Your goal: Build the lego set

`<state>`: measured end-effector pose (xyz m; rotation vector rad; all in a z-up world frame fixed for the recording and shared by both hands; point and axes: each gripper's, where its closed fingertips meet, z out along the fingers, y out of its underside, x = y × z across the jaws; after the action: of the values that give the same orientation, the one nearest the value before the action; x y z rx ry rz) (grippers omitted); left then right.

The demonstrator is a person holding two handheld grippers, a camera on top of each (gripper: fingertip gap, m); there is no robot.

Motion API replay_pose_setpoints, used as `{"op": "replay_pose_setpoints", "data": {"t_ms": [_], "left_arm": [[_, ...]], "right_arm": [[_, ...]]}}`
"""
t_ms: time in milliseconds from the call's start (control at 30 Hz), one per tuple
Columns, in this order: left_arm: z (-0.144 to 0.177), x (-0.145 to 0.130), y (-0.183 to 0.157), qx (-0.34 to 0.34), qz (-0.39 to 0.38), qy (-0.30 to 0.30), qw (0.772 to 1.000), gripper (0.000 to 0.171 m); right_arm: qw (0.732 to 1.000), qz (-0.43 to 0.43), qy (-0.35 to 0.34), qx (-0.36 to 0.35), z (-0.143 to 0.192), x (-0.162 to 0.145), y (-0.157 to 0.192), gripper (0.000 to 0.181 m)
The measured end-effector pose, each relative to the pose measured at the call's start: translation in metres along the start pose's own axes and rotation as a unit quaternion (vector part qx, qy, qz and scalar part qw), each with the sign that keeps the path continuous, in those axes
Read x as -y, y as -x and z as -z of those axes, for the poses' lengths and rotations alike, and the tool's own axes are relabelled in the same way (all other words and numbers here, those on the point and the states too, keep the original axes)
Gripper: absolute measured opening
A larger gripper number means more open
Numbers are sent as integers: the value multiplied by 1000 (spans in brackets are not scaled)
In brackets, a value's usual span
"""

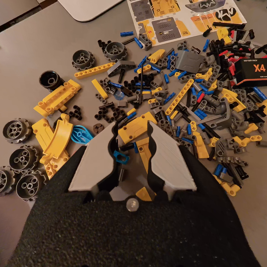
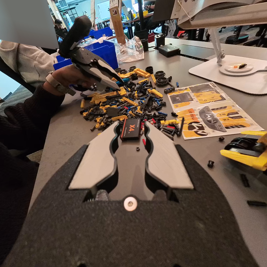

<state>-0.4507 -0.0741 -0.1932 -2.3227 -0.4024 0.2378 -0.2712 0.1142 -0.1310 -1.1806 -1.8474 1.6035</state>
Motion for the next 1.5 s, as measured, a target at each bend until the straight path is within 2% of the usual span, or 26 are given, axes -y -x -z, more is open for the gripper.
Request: {"op": "replay_pose_setpoints", "data": {"t_ms": [133,233,433,567,733,800,967,1000,1067,1100,1333,1433,1500], "left_arm": [[0,5,2,15,6,-4,1000,40],[4,21,16,59,23,-51,997,40],[23,32,50,106,155,-117,975,40],[31,34,43,128,173,-122,969,41],[34,21,33,194,133,-74,969,46],[41,22,27,210,99,-86,969,53],[57,19,12,208,95,-86,970,64],[59,18,10,213,87,-85,969,72],[58,13,6,226,82,-74,968,113],[56,9,3,224,82,-61,969,120],[40,-7,10,227,197,-17,954,123],[33,5,-1,181,203,-31,962,123],[34,16,-1,180,186,-49,965,123]], "right_arm": [[1000,1,5,3,-1,-2,2,32],[1000,2,3,5,-1,-1,3,32],[1000,16,-10,10,0,3,7,32],[999,35,-1,-14,0,0,0,32],[999,28,-8,-17,0,2,-2,32],[999,29,-11,-17,1,4,-1,32],[999,36,-15,-13,1,7,3,32],[999,39,-14,-13,1,7,4,32],[999,45,-12,-13,1,6,6,32],[999,49,-11,-14,1,6,7,32],[998,66,-7,-21,1,6,9,32],[997,69,-10,-22,1,8,10,32],[997,73,-12,-24,2,10,9,32]]}}
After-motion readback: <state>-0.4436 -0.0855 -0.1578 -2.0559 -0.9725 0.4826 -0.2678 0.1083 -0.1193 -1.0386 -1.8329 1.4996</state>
